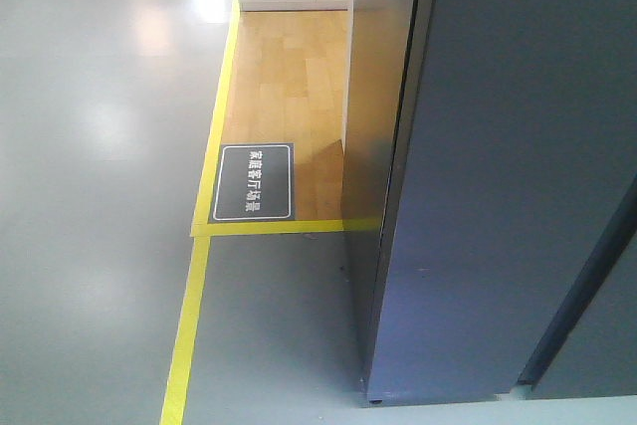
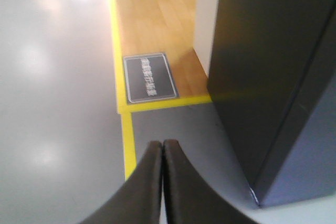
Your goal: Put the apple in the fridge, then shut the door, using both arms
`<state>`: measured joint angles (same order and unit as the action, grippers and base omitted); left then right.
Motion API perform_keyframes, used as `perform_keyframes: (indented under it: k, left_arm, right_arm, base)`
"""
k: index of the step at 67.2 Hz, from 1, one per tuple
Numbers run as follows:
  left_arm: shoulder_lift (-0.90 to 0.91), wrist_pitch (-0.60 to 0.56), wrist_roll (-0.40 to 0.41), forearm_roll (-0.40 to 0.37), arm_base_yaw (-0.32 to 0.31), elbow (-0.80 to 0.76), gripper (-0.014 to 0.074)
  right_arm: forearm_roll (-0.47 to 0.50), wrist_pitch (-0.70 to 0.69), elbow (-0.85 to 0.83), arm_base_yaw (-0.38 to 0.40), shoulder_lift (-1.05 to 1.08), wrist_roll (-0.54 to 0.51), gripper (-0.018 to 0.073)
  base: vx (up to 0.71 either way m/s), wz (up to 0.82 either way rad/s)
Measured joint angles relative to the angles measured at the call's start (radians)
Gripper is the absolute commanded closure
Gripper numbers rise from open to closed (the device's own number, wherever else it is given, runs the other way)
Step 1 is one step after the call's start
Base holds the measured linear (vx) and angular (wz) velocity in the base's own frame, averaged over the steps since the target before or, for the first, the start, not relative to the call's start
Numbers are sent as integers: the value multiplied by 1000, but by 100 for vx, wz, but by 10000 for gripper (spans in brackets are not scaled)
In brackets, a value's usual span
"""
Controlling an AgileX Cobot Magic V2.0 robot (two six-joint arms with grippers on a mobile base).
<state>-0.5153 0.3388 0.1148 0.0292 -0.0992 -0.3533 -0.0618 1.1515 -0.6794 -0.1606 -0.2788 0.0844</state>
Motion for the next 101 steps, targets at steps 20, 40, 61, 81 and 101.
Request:
perform_keyframes:
  k: [20,40,61,81,101]
  left_arm:
    - [361,-90,5,-1,110,268,603]
    - [517,-192,5,-1,111,377,603]
    - [527,-243,5,1,128,377,603]
    - [527,-306,-15,2,128,377,603]
    - [527,-310,-18,4,128,377,603]
  right_arm:
    - [0,0,0,0,0,0,562]
    - [0,0,0,0,0,0,562]
    - [0,0,0,0,0,0,562]
    - [0,0,0,0,0,0,562]
    - [0,2,0,0,0,0,562]
  base:
    - [0,0]
    - [0,0]
    - [0,0]
    - [0,0]
    - [0,0]
